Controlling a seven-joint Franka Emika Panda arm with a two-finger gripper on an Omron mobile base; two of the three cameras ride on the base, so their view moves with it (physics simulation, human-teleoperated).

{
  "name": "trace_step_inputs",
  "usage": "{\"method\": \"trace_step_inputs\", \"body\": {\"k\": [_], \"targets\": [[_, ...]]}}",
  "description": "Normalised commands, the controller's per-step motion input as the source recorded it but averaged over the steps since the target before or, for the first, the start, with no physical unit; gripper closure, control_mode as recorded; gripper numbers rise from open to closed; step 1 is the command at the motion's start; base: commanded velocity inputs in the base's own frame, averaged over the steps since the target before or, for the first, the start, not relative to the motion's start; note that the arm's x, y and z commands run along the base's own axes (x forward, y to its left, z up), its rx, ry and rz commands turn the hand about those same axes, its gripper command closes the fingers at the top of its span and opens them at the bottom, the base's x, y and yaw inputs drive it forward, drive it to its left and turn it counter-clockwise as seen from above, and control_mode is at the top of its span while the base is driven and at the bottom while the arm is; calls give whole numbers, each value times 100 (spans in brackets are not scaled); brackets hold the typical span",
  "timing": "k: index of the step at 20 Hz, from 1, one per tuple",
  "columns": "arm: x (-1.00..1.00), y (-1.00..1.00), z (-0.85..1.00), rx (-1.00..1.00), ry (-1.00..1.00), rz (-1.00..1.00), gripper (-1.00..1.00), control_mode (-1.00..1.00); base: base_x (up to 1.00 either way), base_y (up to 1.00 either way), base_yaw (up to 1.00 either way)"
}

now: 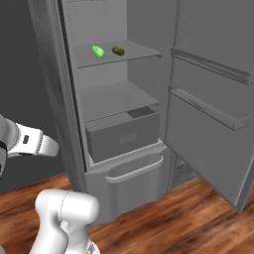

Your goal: Gather the corn and cucumber from the fridge and place them on a tray on the dining counter. Then gather the steak and fish from the fridge and place them on the other tray.

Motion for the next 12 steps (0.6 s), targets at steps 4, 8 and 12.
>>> {"method": "trace_step_inputs", "body": {"k": [4,8,12], "targets": [[0,0,0,0,0,0,-100,100,51,-31,26],[0,0,0,0,0,0,-100,100,58,-31,25],[0,0,0,0,0,0,-100,100,55,-33,26]]}}
